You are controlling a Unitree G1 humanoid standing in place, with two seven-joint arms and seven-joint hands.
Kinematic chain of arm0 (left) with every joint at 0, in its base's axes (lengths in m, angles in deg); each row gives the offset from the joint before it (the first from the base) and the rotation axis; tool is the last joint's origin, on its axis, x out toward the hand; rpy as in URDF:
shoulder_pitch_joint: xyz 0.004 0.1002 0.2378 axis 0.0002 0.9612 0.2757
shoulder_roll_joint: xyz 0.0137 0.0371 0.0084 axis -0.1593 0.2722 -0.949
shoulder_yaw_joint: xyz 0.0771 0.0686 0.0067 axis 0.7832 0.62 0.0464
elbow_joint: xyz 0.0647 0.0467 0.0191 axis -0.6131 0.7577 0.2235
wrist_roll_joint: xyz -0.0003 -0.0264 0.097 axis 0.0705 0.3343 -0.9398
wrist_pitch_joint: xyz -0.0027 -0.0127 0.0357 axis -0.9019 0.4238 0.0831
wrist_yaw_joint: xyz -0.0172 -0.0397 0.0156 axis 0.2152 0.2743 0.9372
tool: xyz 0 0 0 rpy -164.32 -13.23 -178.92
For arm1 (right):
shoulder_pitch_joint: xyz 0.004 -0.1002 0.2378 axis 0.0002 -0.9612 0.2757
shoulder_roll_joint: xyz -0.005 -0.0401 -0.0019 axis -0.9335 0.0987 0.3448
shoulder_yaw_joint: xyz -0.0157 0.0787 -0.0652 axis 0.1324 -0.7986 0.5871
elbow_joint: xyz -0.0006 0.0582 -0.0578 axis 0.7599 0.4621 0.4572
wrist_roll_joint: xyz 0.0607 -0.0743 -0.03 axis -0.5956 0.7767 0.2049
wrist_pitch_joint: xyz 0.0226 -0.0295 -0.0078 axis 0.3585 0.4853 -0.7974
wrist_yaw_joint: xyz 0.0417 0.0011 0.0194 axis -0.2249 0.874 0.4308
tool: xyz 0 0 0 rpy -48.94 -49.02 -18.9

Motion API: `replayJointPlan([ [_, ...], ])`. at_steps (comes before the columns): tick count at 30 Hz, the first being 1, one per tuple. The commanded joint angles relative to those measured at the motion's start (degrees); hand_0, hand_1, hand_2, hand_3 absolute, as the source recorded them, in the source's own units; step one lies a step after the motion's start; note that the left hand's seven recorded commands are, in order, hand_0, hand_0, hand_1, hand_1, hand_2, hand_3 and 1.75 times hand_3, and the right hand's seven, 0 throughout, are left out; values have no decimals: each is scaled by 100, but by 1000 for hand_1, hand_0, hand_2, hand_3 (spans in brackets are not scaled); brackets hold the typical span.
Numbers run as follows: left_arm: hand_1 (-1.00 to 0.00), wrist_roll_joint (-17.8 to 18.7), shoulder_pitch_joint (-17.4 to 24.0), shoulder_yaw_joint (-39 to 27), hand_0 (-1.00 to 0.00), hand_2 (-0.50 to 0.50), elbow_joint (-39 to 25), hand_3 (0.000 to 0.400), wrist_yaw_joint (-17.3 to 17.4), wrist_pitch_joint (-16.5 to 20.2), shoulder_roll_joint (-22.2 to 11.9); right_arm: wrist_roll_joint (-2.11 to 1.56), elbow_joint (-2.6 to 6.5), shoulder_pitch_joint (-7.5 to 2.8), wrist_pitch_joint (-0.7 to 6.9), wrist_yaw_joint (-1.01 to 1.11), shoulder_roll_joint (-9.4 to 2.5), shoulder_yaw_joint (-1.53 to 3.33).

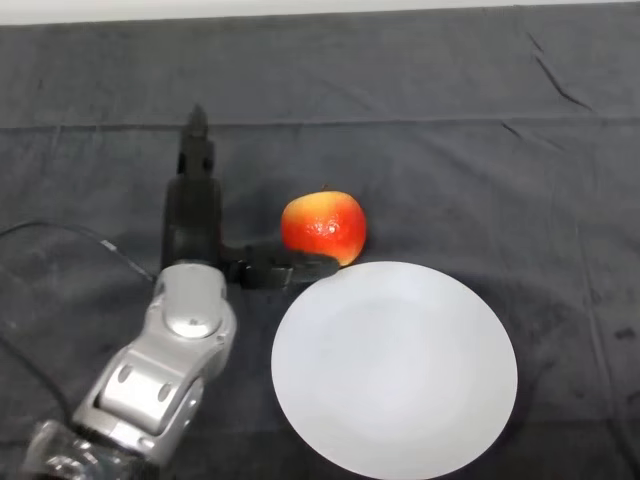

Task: Move the apple to the plate

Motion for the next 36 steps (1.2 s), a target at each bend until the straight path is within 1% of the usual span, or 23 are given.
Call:
replayJointPlan([
  [1, 0, 104, -365, 204, 0, 0, 312, 0, -7, -121, -5, -99, -31, -35, -31, 6, 58, -99],
  [8, 0, 340, -720, 426, 0, 0, 913, 0, 156, -255, 54, -100, -19, -30, -31, 11, 64, -101],
  [21, 0, 606, -1388, 591, 0, 0, 2235, 0, 496, -624, 258, -101, 7, -21, -30, 20, 76, -106],
  [34, 0, 852, -1792, 842, 0, 0, 3126, 0, 569, -951, 521, -102, 38, -11, -30, 32, 89, -112],
  [35, 0, 873, -1817, 871, -82, -41, 3174, 33, 577, -969, 533, -102, 40, -10, -30, 33, 90, -112],
  [36, 0, 891, -1835, 895, -294, -147, 3214, 118, 585, -987, 540, -102, 42, -9, -31, 34, 91, -112],
])
